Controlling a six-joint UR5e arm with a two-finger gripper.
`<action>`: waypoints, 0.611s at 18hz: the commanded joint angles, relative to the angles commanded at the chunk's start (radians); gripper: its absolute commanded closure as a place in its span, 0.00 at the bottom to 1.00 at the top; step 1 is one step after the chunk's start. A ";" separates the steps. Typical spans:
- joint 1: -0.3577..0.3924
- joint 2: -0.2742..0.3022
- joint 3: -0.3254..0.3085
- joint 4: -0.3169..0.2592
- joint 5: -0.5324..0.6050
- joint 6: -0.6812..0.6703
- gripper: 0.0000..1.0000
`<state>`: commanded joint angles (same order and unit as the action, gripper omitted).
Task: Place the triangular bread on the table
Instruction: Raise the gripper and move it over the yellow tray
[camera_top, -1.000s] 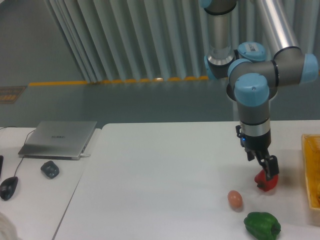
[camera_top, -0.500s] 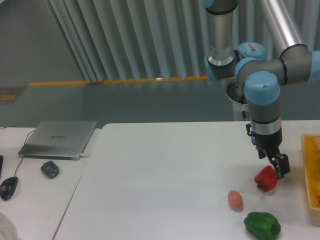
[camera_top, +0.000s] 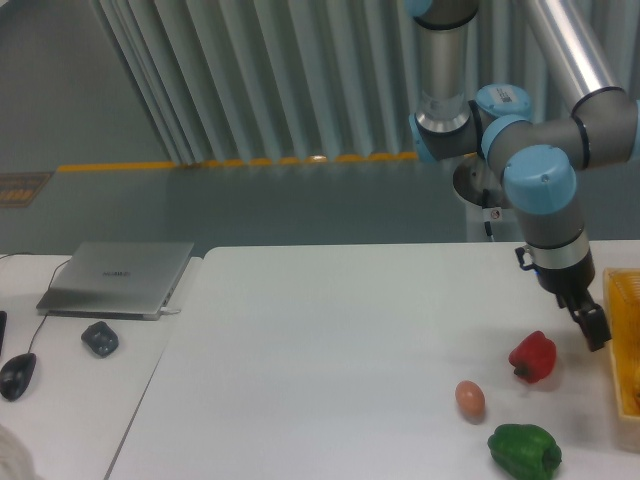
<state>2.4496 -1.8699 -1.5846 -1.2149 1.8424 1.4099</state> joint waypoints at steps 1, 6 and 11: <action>0.011 0.000 0.002 -0.002 -0.003 -0.005 0.00; 0.103 0.000 0.005 0.006 -0.122 -0.083 0.00; 0.146 -0.012 -0.002 0.009 -0.010 -0.029 0.00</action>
<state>2.5955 -1.8821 -1.5861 -1.2057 1.8325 1.3804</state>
